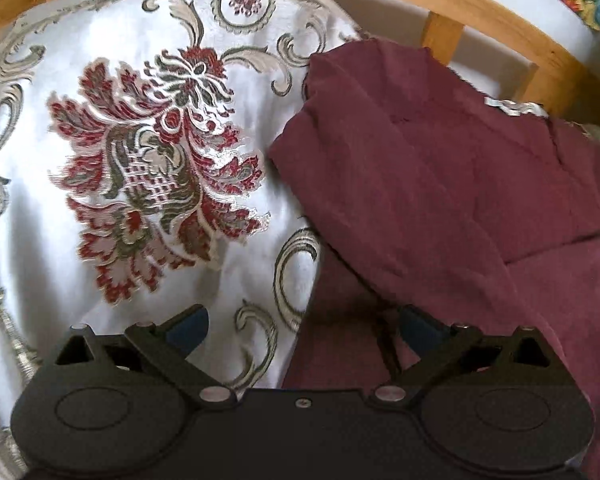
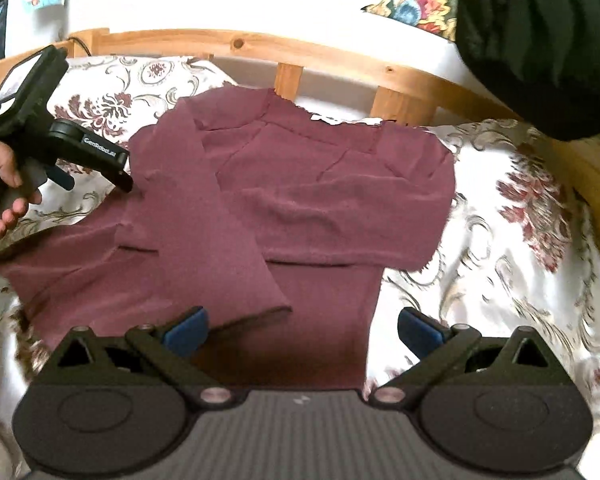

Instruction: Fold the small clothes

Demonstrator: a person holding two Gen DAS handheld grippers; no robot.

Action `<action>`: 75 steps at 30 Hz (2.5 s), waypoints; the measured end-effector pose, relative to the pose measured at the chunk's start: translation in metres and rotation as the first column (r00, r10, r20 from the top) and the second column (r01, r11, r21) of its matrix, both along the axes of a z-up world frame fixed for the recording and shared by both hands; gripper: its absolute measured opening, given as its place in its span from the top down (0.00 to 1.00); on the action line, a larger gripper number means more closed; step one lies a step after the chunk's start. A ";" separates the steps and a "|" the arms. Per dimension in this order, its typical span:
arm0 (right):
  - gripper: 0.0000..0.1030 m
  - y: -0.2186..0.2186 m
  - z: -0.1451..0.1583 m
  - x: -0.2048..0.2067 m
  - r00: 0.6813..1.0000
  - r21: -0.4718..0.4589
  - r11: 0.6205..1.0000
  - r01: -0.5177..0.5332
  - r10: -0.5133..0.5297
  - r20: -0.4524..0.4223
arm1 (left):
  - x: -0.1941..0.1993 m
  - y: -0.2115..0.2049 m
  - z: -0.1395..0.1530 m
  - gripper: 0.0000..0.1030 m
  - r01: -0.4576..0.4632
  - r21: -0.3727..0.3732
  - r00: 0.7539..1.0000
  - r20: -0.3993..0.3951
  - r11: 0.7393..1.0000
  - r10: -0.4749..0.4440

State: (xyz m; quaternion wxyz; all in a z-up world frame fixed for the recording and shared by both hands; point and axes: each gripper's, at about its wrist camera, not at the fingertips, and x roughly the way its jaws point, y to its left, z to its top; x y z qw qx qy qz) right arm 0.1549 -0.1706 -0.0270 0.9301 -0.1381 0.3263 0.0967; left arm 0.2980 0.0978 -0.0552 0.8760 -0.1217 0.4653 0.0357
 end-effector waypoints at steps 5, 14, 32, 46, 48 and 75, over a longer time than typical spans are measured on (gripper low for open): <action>0.00 -0.013 0.008 -0.034 1.000 0.013 1.000 0.024 -0.024 -0.001 | -0.037 0.001 0.032 0.01 0.037 -0.017 0.996 0.082 0.999 -0.035; 0.00 0.003 0.001 -0.061 0.998 -0.073 0.996 -0.052 0.049 -0.048 | -0.111 0.001 0.063 0.01 0.066 -0.029 0.982 0.181 0.997 -0.059; 0.01 0.059 -0.077 -0.050 0.976 -0.341 0.922 -0.181 0.124 -0.181 | -0.137 -0.023 0.060 0.01 0.153 0.034 0.976 0.153 0.988 -0.157; 0.80 0.031 -0.053 -0.041 0.981 -0.100 0.987 -0.125 0.108 -0.163 | -0.159 -0.082 0.065 0.01 0.477 0.159 0.831 0.237 0.864 -0.503; 0.82 0.025 -0.047 -0.040 0.984 -0.044 0.994 -0.104 0.096 -0.150 | -0.164 -0.097 0.063 0.01 0.537 0.206 0.787 0.227 0.818 -0.574; 0.92 0.008 -0.025 -0.046 0.996 0.089 0.995 -0.038 0.045 -0.075 | -0.135 -0.160 0.018 0.33 0.720 0.288 0.657 0.009 0.631 -0.754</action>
